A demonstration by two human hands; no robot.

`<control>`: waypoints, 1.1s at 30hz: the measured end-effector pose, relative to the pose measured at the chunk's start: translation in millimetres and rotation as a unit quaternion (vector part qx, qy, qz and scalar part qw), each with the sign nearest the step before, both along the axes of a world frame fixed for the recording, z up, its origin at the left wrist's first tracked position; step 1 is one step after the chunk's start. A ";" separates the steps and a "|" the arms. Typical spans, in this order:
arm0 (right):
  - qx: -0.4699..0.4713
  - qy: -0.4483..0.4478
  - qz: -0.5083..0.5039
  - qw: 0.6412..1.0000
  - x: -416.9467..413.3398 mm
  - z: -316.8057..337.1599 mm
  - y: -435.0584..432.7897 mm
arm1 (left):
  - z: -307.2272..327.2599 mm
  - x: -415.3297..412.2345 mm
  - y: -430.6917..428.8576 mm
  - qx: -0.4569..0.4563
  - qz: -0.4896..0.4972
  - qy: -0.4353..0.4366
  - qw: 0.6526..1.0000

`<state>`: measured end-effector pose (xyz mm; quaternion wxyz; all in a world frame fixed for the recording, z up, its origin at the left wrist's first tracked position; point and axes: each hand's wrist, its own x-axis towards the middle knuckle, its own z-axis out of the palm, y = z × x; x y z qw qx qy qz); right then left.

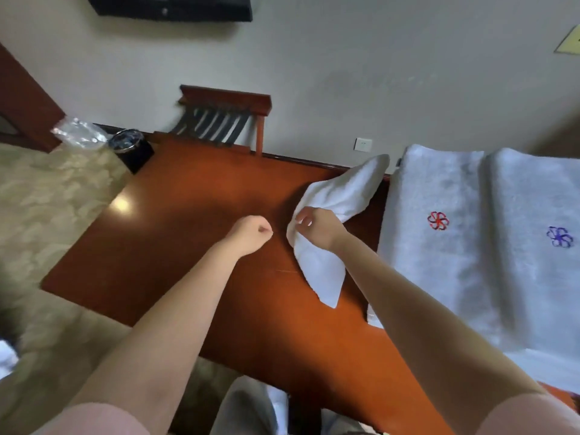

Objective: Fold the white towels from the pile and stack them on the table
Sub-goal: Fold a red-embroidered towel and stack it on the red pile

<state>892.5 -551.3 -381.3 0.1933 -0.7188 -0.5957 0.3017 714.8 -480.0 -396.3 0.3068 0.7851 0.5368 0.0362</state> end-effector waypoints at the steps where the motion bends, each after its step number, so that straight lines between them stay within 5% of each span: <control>1: -0.008 -0.004 -0.007 1.000 -7.0 -0.3 5.2 | 4.6 -6.5 10.1 0.003 -0.003 -0.004 1.000; 7: -0.016 -0.066 -0.143 0.987 -41.4 -8.2 48.1 | 3.0 -47.9 66.7 -0.013 -0.086 -0.044 0.995; 13: -0.121 -0.180 -0.241 0.946 -92.1 -29.8 53.7 | -19.5 -113.7 114.4 -0.062 -0.100 -0.065 0.991; 22: -0.182 -0.141 -0.348 0.909 -88.3 -72.8 63.9 | -46.0 -105.4 141.2 -0.133 -0.134 -0.015 0.982; 28: -0.161 -0.221 -0.417 0.867 -83.2 -103.8 80.5 | -55.7 -81.7 162.3 -0.134 -0.168 0.057 0.975; 33: -0.092 -0.188 -0.406 0.890 -98.2 -98.5 91.6 | -44.9 -58.4 175.2 -0.131 -0.182 0.026 0.974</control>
